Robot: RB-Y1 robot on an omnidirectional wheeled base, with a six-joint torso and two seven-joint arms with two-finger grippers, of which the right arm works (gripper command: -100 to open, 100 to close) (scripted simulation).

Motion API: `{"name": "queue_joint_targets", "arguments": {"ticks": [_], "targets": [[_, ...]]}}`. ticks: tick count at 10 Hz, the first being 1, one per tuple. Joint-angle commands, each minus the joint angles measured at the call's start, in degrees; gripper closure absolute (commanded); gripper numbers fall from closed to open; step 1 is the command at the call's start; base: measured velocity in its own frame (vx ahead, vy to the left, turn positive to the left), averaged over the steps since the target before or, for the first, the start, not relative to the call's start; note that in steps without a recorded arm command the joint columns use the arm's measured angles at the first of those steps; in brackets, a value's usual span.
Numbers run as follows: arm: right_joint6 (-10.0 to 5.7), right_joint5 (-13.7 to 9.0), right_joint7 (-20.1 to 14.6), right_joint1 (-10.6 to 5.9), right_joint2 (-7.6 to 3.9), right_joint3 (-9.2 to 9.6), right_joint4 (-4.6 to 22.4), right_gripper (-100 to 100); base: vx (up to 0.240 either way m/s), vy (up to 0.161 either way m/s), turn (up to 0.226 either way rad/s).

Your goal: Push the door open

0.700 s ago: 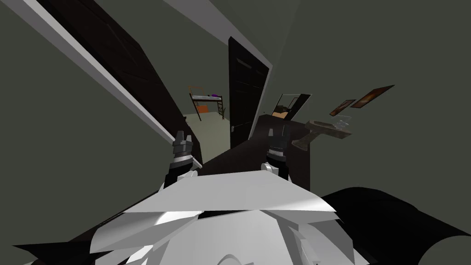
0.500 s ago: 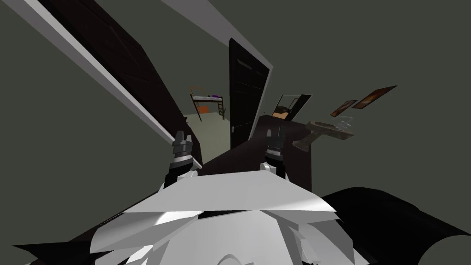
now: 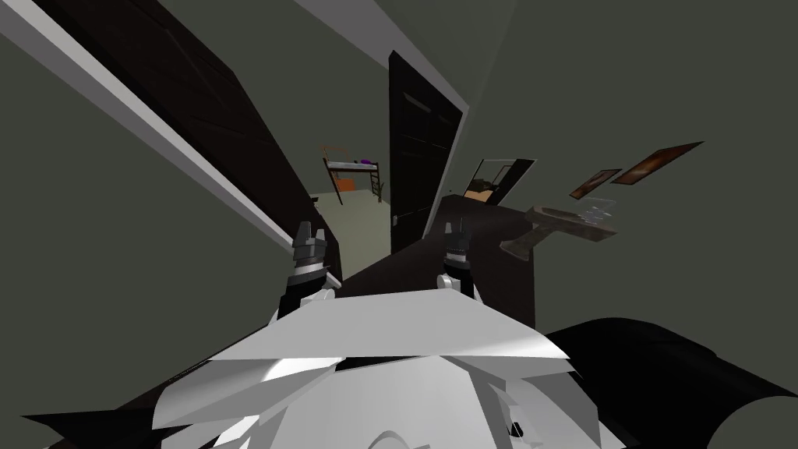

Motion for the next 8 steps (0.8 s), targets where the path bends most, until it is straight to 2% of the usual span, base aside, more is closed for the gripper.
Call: {"name": "queue_joint_targets", "arguments": {"ticks": [1,2,6,7,8], "targets": [[-0.53,0.60,-0.38,-1.42,-0.34,0.27,2.86,-100,0.086,-0.024,0.041],[-0.53,0.60,-0.38,-1.42,-0.34,0.27,3.32,-100,0.060,-0.017,0.015],[-1.90,2.14,-1.57,-5.11,-1.30,0.92,11.30,-100,0.075,-0.026,0.042],[-1.90,2.14,-1.57,-5.11,-1.30,0.92,12.14,-100,0.067,-0.019,0.023],[-2.27,2.56,-1.89,-6.10,-1.53,1.10,14.22,-100,0.063,-0.022,0.035]]}}
